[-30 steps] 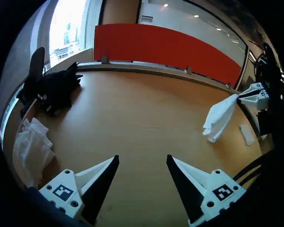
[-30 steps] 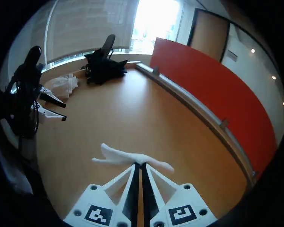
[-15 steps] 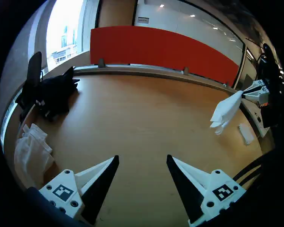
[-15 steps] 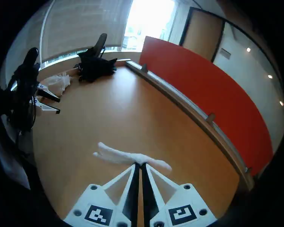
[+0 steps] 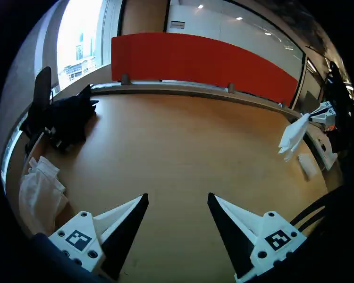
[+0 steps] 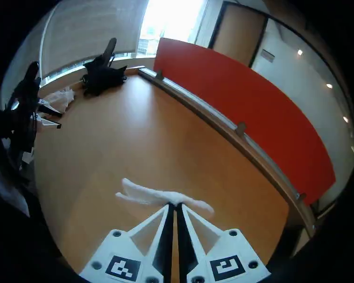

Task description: Fold towel

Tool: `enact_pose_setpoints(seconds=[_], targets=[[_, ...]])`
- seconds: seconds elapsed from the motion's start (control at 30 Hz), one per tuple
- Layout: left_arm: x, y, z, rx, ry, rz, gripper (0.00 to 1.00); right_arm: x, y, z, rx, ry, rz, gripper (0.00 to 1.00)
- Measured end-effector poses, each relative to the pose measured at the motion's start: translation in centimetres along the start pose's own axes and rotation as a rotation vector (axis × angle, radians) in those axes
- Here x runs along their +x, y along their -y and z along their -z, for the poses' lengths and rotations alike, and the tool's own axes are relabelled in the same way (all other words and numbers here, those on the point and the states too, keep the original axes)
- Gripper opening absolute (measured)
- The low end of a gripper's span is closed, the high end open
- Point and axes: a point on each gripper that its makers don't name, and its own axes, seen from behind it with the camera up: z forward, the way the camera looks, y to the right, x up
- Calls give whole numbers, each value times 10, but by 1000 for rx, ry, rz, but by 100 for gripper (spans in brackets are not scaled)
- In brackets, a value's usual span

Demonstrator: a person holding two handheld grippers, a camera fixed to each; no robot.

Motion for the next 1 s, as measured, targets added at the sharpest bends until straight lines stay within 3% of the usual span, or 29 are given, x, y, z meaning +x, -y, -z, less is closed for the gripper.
enact_pose_setpoints(seconds=[0.57,1.0], targets=[[-2,-4,2,32,19,-22,93,-68,-86,29,-76,76,-65,4],[2,-15,0,37,25,-42,93,-105,-139,45,-139,130,-88,4]])
